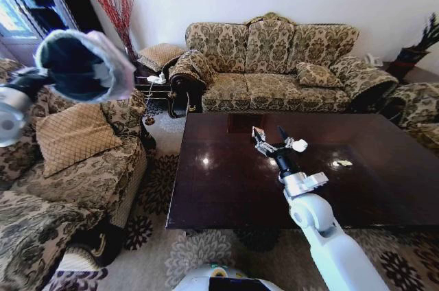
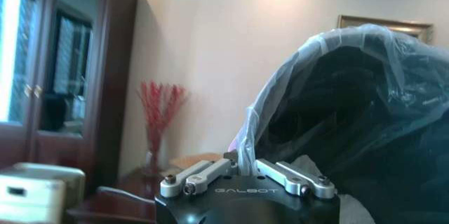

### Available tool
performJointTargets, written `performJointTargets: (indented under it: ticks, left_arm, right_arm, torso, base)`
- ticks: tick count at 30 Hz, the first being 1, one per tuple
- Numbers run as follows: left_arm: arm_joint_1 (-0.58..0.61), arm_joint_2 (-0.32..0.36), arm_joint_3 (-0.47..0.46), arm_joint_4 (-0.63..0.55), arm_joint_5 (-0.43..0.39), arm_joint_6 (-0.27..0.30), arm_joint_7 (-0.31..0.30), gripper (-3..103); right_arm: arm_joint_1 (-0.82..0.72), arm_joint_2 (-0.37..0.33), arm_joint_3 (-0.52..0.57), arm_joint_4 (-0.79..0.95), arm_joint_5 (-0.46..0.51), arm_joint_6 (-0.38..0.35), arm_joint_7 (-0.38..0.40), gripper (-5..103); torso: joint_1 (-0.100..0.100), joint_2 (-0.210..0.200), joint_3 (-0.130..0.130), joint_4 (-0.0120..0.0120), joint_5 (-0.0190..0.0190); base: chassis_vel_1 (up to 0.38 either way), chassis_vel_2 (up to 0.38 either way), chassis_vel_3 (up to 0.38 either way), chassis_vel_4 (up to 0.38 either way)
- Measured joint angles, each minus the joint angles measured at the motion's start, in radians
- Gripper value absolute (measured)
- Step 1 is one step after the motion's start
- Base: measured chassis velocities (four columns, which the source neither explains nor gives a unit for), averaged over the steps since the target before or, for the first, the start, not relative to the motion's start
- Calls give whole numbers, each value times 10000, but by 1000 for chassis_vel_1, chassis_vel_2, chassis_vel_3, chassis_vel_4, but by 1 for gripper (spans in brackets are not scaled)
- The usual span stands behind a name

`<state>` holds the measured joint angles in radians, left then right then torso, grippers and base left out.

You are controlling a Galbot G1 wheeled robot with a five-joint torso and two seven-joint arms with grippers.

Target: Move to the front of the table and place the trash on the table into the trash bin.

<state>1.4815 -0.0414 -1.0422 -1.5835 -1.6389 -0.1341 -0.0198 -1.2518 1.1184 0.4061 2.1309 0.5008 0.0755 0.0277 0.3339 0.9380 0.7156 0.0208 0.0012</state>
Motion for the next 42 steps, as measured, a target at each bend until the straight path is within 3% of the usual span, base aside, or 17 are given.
performJointTargets:
  ticks: [4,8,9,10,12,13,17,22,23,27,30,32,33,34,37,40,42]
  left_arm:
    - [-57,-352,147,-411,-23,445,-173,0]
    - [-1381,-1890,2030,-631,830,556,-832,0]
    - [-2760,-3160,3195,-505,1324,429,-1375,0]
    - [-2760,-3160,3195,-505,1324,429,-1375,0]
    - [-3894,-4359,3583,-522,1760,300,-2103,0]
    - [-4322,-4926,3590,-678,2117,373,-2228,0]
    - [-4860,-5510,3650,-944,3129,775,-1964,0]
    - [-6128,-5573,4908,-725,4191,1347,-1772,0]
    - [-6562,-5703,5352,-627,4223,1430,-1924,0]
    - [-7780,-6013,6727,-372,4425,1723,-2474,0]
    - [-8753,-5443,8124,-463,4780,2930,-2780,0]
    - [-8841,-5243,8292,-548,4781,3184,-2763,0]
    - [-9077,-4404,8753,-922,4662,4114,-2607,0]
    - [-9077,-4404,8753,-922,4662,4114,-2607,0]
    - [-9035,-3229,8721,-1844,3358,5560,-2379,0]
    - [-8786,-2962,8354,-2286,2591,6107,-2437,0]
    - [-8508,-2820,7872,-2994,1245,6864,-2837,0]
  right_arm:
    - [-179,10,207,-26,24,76,-67,100]
    - [-344,65,432,-119,86,152,-125,100]
    - [-403,74,498,-132,93,155,-128,100]
    - [-403,74,498,-132,93,155,-128,100]
    - [-480,78,532,-131,100,155,-122,100]
    - [-509,41,558,-135,107,145,-109,100]
    - [-506,-53,578,-161,116,85,-53,100]
    - [-317,68,364,-303,55,-23,28,100]
    - [-248,143,285,-370,-11,-42,54,100]
    - [-128,348,160,-481,-167,-97,133,100]
    - [-232,328,364,-619,-409,-106,161,100]
    - [-270,304,440,-664,-476,-105,153,100]
    - [-377,222,723,-870,-731,-90,114,100]
    - [-377,222,723,-870,-731,-90,114,100]
    - [-530,146,1099,-1278,-1009,-30,23,100]
    - [-577,143,1229,-1433,-1091,38,-11,100]
    - [-662,169,1519,-1742,-1306,208,-118,100]
  torso:
    - [-1,1,0,4,-8]
    - [-2,1,-3,15,12]
    - [-2,0,1,25,-50]
    - [-2,0,1,25,-50]
    - [0,-1,4,3,-34]
    - [1,-1,2,17,-10]
    - [1,0,-1,-3,-2]
    - [-3,0,0,8,-7]
    - [-2,-1,1,11,-27]
    - [3,-1,1,5,-7]
    - [4,-1,3,-6,-13]
    - [4,-1,3,-6,-11]
    - [2,-1,2,1,-8]
    - [2,-1,2,1,-8]
    - [-2,0,-1,19,-9]
    - [-3,0,-1,18,-15]
    - [-2,0,-1,6,-5]
  base:
    - [0,0,0,0]
    - [0,0,0,0]
    - [2,0,24,50]
    - [2,0,24,50]
    - [1,-10,12,25]
    - [0,0,0,0]
    - [-4,-14,0,0]
    - [-18,-23,-1,0]
    - [0,0,0,0]
    - [0,0,0,0]
    - [0,0,0,0]
    - [0,0,0,0]
    - [0,0,0,0]
    - [0,0,0,0]
    - [0,0,0,0]
    - [0,0,0,0]
    - [0,0,0,0]
